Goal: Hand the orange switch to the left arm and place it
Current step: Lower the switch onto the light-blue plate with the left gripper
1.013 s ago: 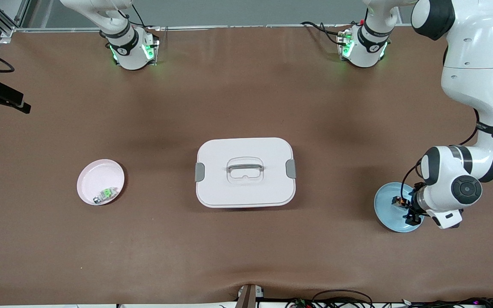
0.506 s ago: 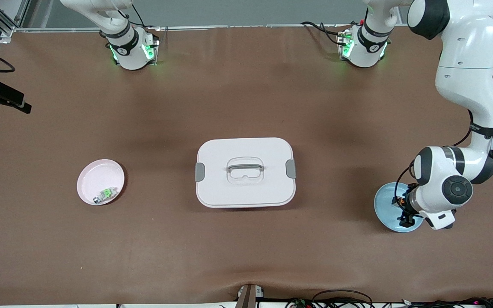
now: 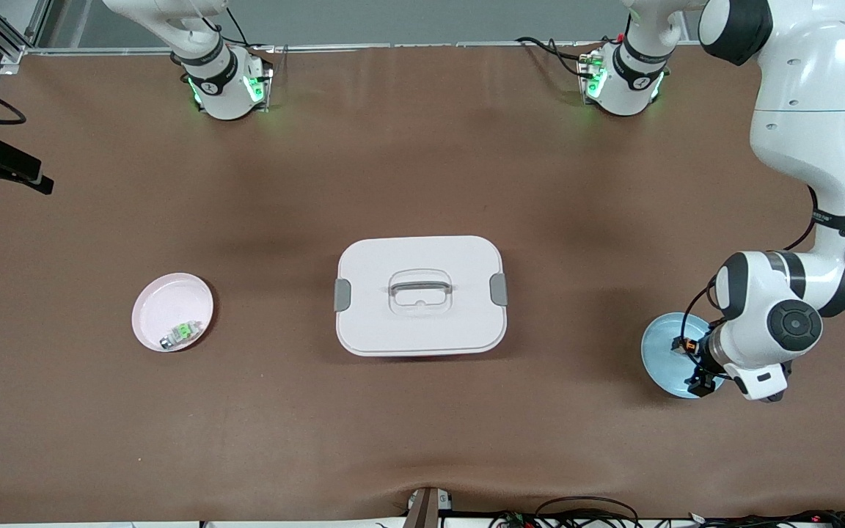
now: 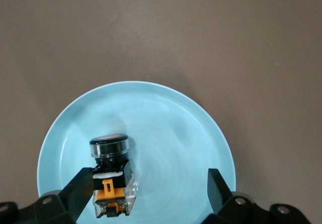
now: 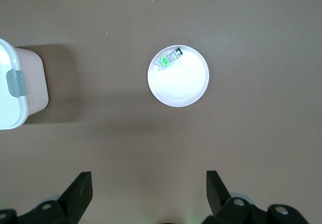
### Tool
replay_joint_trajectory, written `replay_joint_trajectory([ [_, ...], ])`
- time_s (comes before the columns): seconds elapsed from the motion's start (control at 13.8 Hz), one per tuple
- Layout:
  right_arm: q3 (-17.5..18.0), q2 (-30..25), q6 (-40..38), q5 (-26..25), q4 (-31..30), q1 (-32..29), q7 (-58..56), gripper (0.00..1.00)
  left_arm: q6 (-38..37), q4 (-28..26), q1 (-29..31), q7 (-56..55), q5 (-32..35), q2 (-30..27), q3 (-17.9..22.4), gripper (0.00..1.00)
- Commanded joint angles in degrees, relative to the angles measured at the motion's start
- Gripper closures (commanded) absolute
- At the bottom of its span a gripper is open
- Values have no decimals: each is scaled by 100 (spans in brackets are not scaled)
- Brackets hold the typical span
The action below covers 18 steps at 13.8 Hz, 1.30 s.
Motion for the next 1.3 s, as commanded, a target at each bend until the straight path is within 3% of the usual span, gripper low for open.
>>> replay_joint_trajectory([
  [0.0,70,-167,-26,-46,-166,-72,22,0,-187,-58,8,1416,-299,-162,-9,0],
  [0.58,96,-176,79,-143,-78,-54,30,0,-294,-50,0,5338,-458,-258,-88,0],
  [0.94,96,-176,149,-152,-43,-54,30,0,-311,-76,-9,5535,-634,-355,-97,0],
  [1.23,105,-176,140,-152,-43,-54,30,0,-355,-164,-141,5526,-669,-811,-97,0],
])
